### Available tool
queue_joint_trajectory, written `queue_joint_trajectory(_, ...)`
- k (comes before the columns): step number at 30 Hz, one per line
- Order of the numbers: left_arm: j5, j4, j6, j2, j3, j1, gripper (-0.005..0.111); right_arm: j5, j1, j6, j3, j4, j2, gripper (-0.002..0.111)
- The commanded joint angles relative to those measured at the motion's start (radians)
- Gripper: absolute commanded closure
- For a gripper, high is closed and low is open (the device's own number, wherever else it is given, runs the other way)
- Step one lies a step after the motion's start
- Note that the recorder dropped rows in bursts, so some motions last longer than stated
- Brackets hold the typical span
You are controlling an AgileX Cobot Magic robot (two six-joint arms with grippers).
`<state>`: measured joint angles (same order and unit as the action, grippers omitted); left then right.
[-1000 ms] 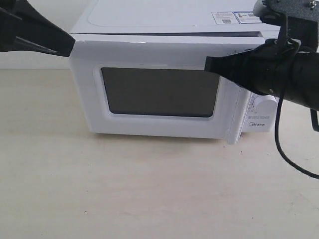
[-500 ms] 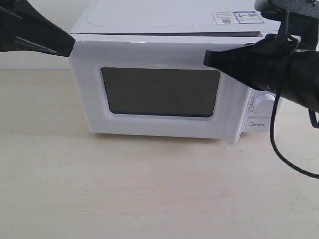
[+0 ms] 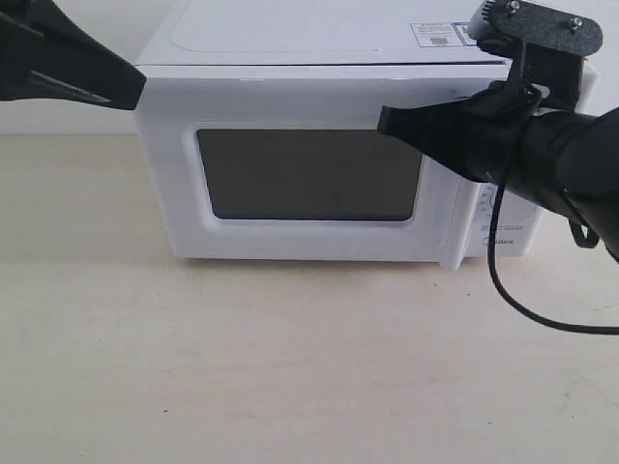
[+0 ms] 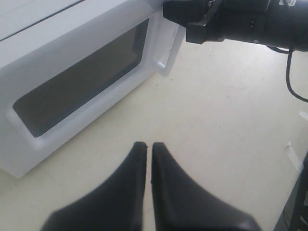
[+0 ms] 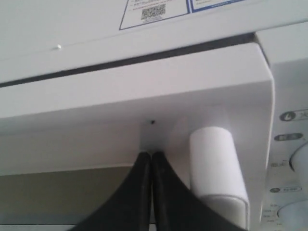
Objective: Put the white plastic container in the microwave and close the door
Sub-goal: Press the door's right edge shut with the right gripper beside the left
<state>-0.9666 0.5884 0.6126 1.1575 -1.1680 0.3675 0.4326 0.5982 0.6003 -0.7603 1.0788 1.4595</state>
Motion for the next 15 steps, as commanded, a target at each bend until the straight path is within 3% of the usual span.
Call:
queue_joint_trajectory(1, -0.006, -0.002, -0.008, -0.005, -0.007, 0.003, 0.102, 0.065, -0.007, 0.001, -0.021, -0.015, 0.009, 0.108)
queue_joint_trajectory(7, -0.006, -0.002, -0.008, -0.005, -0.007, 0.003, 0.102, 0.057, -0.007, 0.011, -0.019, -0.015, -0.008, 0.108)
queue_joint_trajectory(15, 0.004, -0.010, -0.008, -0.005, -0.007, 0.003, 0.102, -0.099, -0.007, 0.228, -0.019, 0.120, -0.164, 0.108)
